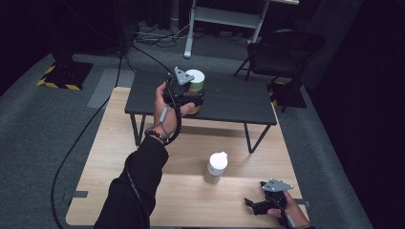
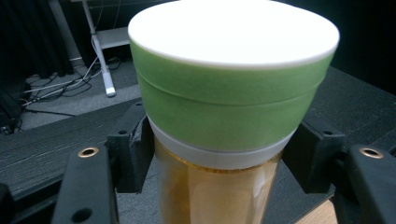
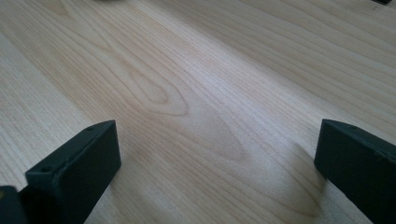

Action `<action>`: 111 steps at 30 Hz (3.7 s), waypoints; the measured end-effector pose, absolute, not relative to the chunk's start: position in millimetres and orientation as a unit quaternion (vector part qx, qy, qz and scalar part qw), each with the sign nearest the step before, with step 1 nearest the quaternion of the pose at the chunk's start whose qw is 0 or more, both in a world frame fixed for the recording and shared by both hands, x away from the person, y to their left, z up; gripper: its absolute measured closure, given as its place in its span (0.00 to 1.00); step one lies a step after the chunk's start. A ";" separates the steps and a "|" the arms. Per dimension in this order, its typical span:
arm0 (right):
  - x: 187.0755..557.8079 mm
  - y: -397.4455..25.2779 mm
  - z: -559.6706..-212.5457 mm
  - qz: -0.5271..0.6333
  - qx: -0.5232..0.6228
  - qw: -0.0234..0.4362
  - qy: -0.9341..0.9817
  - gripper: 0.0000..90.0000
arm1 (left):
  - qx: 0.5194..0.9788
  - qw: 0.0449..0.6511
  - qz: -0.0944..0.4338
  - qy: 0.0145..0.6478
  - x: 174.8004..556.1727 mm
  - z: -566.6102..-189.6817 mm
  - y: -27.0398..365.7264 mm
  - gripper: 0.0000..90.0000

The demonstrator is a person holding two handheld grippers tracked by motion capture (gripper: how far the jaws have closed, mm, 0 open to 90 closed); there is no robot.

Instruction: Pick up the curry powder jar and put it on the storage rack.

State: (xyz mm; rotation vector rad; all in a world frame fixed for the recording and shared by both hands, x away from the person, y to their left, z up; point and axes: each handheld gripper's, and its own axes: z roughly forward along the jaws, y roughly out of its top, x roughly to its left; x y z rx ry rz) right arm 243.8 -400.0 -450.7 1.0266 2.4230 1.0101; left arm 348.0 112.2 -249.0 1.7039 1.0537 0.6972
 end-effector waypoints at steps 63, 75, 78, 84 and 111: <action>243.3 -399.7 -450.6 0.353 0.360 0.161 0.848 0.00 | 0.728 0.483 0.340 0.349 264.3 -334.7 128.2 0.03; 243.2 -399.7 -450.6 0.353 0.361 0.161 0.848 0.00 | 0.747 0.459 0.339 0.341 250.6 -356.6 125.4 0.03; 243.2 -399.7 -450.6 0.353 0.361 0.161 0.848 0.00 | 0.753 0.451 0.338 0.339 248.4 -363.8 123.6 0.03; 243.1 -399.7 -450.6 0.353 0.361 0.162 0.848 0.00 | 0.763 0.443 0.325 0.341 246.6 -375.8 124.1 0.03; 242.6 -399.9 -450.6 0.353 0.362 0.161 0.848 0.00 | 0.816 0.378 0.291 0.327 226.9 -412.5 138.1 0.04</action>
